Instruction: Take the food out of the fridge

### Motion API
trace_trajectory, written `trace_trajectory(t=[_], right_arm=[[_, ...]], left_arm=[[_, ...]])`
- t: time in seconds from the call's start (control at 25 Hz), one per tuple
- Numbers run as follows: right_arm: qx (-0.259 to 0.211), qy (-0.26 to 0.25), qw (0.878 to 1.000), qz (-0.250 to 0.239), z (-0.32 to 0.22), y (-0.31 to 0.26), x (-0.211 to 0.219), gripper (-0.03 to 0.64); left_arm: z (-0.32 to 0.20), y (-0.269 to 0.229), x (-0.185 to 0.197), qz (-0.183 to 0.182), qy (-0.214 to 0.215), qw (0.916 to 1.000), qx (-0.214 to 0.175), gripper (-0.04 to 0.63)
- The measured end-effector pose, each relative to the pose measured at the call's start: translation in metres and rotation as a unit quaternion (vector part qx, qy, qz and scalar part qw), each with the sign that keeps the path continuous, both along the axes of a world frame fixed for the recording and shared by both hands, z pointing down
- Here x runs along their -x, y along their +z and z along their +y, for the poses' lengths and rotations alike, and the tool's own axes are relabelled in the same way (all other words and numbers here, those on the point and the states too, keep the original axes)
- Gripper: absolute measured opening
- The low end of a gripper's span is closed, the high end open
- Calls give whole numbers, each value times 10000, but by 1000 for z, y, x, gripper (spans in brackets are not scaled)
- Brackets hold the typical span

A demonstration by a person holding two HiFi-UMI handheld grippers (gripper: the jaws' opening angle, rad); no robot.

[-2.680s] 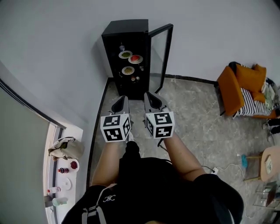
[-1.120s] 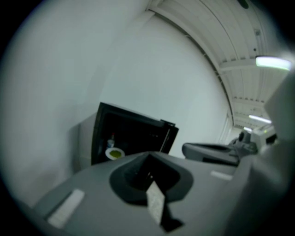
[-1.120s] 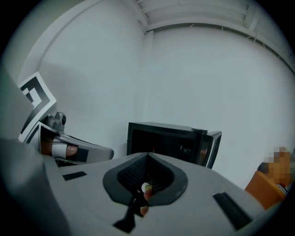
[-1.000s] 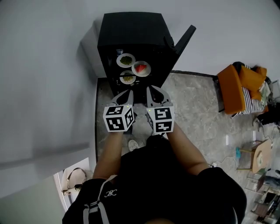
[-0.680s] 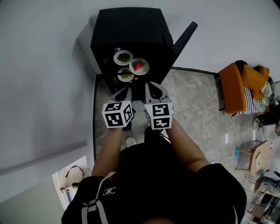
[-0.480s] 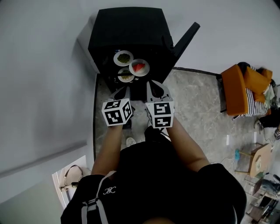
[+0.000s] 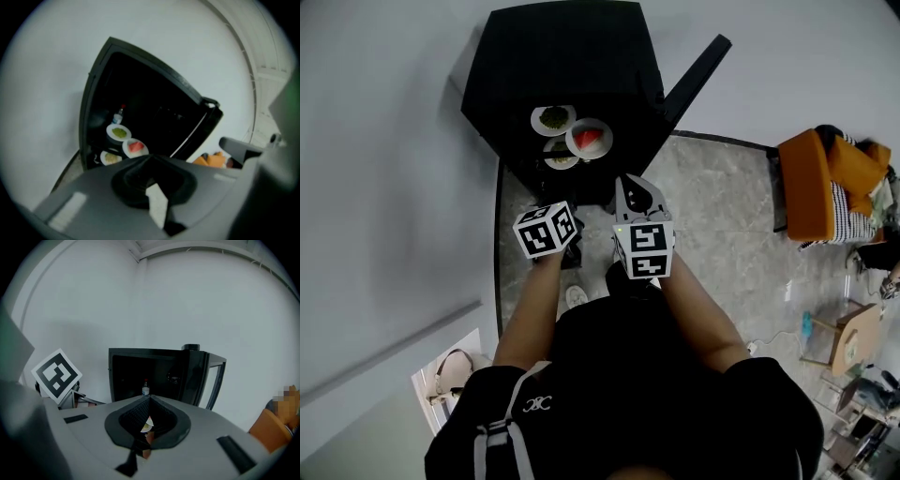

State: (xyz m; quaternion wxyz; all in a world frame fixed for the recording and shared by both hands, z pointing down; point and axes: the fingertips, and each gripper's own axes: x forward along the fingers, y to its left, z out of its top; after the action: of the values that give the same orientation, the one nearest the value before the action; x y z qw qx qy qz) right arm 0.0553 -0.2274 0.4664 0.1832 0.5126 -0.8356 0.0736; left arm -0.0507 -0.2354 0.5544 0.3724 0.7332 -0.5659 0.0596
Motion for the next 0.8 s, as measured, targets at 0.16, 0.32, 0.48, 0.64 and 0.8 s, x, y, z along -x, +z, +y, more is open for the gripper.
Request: trace_trajectory(t=[0.16, 0.32, 0.48, 0.64, 0.8], right_arm=[[109, 184, 9998, 34, -7, 9, -24, -11], [188, 367, 9991, 114, -12, 18, -49, -11], [290, 510, 9982, 148, -15, 24, -70, -11], [432, 629, 9968, 222, -20, 34, -88, -11], [611, 693, 9952, 324, -21, 47, -107, -11]], left_arm=[[-19, 29, -13, 927, -35, 9955, 191, 0], [-42, 59, -22, 2150, -339, 9752, 410, 2], [-64, 91, -25, 3491, -809, 9312, 668, 2], [-79, 126, -30, 4204, -1007, 8970, 922, 2], [-90, 155, -34, 4492, -1246, 8789, 1007, 3]])
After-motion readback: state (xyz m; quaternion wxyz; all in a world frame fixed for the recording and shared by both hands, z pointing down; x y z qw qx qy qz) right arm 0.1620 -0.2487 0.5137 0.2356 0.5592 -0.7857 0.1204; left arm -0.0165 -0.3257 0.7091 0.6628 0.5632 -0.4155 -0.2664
